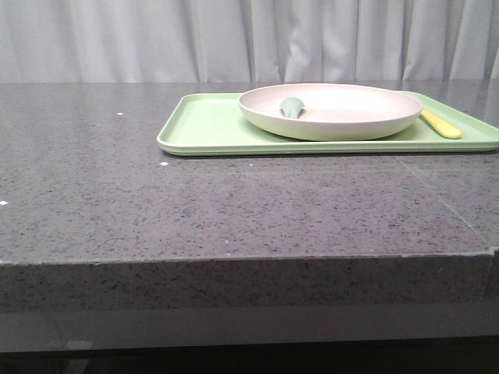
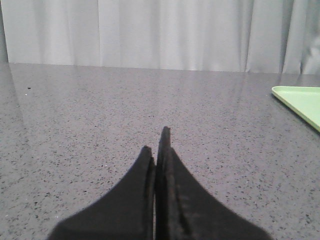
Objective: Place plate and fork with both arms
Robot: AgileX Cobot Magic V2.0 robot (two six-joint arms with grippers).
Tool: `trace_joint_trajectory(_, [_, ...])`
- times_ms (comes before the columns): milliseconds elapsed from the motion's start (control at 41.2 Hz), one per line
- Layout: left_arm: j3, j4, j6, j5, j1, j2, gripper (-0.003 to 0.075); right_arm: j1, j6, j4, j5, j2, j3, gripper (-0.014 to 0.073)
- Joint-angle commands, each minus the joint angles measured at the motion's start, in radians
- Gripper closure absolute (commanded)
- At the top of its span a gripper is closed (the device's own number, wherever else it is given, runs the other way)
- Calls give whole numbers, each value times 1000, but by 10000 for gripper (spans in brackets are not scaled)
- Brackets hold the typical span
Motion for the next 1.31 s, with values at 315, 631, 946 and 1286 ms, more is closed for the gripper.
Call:
trace_joint_trajectory(315, [2, -9, 3, -92, 1, -20, 738, 1, -9, -11, -89, 11, -28, 711])
trace_joint_trajectory(631, [2, -9, 3, -92, 1, -20, 738, 1, -9, -11, -89, 11, -28, 711])
trace_joint_trajectory(946, [2, -9, 3, -92, 1, -20, 738, -17, -56, -25, -134, -20, 33, 711])
trace_joint_trajectory(1286, [2, -9, 3, -92, 1, -20, 738, -159, -102, 94, -241, -218, 340, 711])
